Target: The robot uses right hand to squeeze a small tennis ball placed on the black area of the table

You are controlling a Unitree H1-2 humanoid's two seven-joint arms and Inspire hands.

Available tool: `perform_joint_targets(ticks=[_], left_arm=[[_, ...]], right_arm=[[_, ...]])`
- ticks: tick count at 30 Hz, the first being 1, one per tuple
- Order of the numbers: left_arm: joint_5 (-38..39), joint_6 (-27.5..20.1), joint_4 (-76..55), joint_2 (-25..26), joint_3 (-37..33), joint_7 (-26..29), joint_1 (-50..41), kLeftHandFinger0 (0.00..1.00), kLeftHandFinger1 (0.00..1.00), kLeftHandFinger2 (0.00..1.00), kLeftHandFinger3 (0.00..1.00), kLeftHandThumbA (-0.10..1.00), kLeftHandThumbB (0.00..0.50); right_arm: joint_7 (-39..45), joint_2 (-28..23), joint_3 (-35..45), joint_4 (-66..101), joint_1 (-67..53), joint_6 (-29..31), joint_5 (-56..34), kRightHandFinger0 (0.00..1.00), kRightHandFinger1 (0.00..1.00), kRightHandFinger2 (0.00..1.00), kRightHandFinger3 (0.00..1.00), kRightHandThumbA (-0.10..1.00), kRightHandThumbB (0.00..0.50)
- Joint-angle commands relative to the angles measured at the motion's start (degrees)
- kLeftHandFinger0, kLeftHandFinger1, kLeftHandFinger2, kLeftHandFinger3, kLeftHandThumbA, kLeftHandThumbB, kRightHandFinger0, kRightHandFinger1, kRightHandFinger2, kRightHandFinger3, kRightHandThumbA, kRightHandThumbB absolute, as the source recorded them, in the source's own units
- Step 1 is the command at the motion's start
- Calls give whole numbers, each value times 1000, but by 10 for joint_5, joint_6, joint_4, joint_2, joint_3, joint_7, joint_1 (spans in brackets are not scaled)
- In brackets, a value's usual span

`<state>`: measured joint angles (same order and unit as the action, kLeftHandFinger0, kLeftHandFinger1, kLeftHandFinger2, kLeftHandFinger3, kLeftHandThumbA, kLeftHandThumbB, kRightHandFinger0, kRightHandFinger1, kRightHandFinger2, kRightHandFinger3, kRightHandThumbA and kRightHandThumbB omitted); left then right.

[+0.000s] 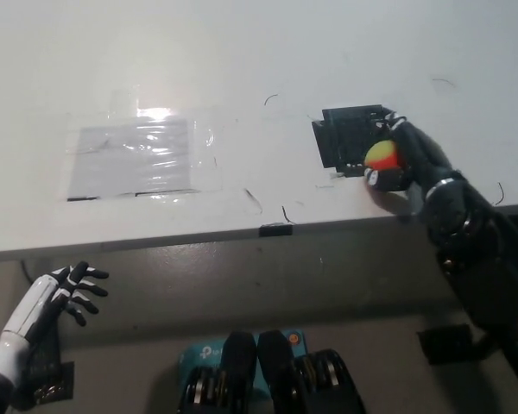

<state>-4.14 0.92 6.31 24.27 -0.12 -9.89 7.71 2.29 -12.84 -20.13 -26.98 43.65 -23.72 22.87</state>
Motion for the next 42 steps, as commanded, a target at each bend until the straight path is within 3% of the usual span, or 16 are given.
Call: perform_joint_targets(ticks=[1,8,14,17,19,20,23,25,27,28,29,31,35,38,40,42], left_arm=[[6,6,-25,6,7,-7,19,390,448,540,649,993,86],[7,-8,-12,12,9,-13,41,440,481,575,669,994,76],[-6,-14,-2,13,6,-10,50,423,471,571,666,999,67],[-6,-23,8,16,6,-10,59,417,465,561,662,1000,74],[5,-17,10,14,12,-13,65,425,470,547,642,1000,105],[4,-16,10,15,11,-14,65,436,477,552,655,1000,112],[-4,-21,15,18,8,-14,72,444,486,572,666,1000,116],[-7,-19,15,18,6,-14,75,436,478,566,664,1000,117],[-7,-24,21,18,7,-14,77,411,460,547,644,1000,115],[-8,-25,21,18,6,-14,76,406,457,544,640,1000,114],[-6,-28,22,17,7,-14,75,392,448,536,630,1000,115],[-6,-31,23,17,7,-14,75,381,441,532,627,1000,120],[-3,-34,25,16,9,-15,74,386,444,531,623,1000,115],[-4,-42,23,18,8,-16,60,386,440,524,623,1000,134],[0,-36,19,15,12,-15,51,382,435,517,619,1000,133],[-1,-31,12,16,13,-14,44,382,434,516,621,1000,117]], right_arm=[[-30,8,7,-10,31,41,18,1000,1000,1000,1000,586,500],[-8,13,17,-86,14,96,-7,1000,1000,1000,1000,426,439],[66,-18,-17,-119,-1,108,5,1000,1000,1000,1000,338,246],[70,-33,-41,-128,-6,128,24,967,1000,1000,1000,74,100],[78,-49,-65,-126,-7,129,43,702,934,1000,1000,-96,23],[71,-55,-84,-131,-7,132,62,505,669,863,1000,-100,1],[43,-67,-127,-141,-9,161,105,247,396,589,1000,-100,0],[32,-67,-147,-152,-6,166,121,278,524,638,1000,-100,0],[13,-65,-164,-151,-4,156,145,160,416,474,568,-100,0],[7,-64,-167,-151,-6,155,149,111,398,442,467,-100,0],[-59,-62,-165,-154,-14,190,160,56,301,318,581,-100,0],[-130,-55,-154,-167,-22,233,162,0,207,210,372,-100,0],[-195,-42,-112,-178,-33,293,133,0,207,352,57,-100,0],[-238,-27,-66,-173,-54,338,104,0,277,622,58,-100,18],[-268,-11,-19,-162,-64,378,71,0,235,601,41,-100,28],[-284,0,16,-148,-69,395,55,0,151,534,241,-100,43]])
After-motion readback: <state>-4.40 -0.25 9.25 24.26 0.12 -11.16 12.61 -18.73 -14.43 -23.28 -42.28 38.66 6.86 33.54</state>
